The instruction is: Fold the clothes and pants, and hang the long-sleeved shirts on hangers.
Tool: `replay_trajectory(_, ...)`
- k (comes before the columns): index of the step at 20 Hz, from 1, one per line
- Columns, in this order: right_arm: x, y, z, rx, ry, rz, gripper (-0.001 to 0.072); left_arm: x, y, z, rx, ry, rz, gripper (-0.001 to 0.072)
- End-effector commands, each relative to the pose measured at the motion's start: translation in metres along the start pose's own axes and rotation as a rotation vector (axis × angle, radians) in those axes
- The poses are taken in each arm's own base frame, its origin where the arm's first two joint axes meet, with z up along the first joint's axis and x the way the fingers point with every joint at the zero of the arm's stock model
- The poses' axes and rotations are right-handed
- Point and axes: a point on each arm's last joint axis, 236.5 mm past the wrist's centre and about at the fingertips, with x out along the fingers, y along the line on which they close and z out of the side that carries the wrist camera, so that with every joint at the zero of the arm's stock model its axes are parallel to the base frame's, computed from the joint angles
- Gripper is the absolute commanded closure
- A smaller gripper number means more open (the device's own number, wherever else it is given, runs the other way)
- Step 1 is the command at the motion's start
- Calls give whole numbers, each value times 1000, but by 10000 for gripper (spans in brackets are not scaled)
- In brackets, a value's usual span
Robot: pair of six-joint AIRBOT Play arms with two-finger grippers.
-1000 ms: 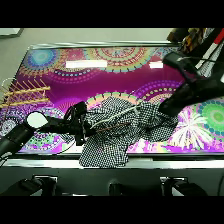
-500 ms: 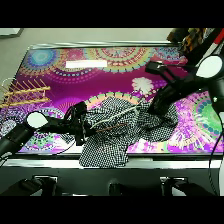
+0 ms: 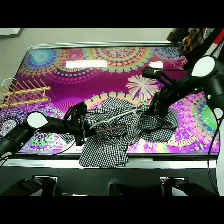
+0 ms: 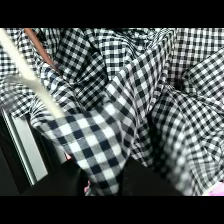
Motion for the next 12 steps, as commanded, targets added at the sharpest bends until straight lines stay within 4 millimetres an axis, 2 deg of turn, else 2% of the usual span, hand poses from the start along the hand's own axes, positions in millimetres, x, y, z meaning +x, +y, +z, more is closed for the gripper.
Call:
replay_trajectory(1, -7, -3, -9, -14, 37, -46, 684, -1, 8, 3, -70, -14, 32, 398)
replay_trajectory(2, -10, -4, -9, -14, 34, -64, 684, -1, 15, 6, -122, -31, 63, 261)
replay_trajectory(3, -13, -5, -7, -13, 27, -85, 684, -2, 24, 11, -178, -54, 98, 158)
replay_trajectory(4, -17, -7, -7, -4, 22, -108, 684, -5, 33, 15, -236, -79, 135, 91)
replay_trajectory(6, -24, -12, -2, 20, -2, -160, 685, -21, 55, 21, -364, -141, 208, 80)
replay_trajectory(7, -28, -14, 1, 34, -21, -184, 685, -34, 68, 21, -456, -175, 242, 35)
replay_trajectory(8, -31, -14, 4, 45, -34, -199, 685, -48, 81, 18, -554, -206, 273, 35)
replay_trajectory(10, -34, -14, 5, 73, -45, -209, 685, -69, 102, 0, -802, -244, 297, 36)
replay_trajectory(12, -34, -14, 5, 140, -53, -209, 684, -70, 104, -18, -961, -224, 271, 36)
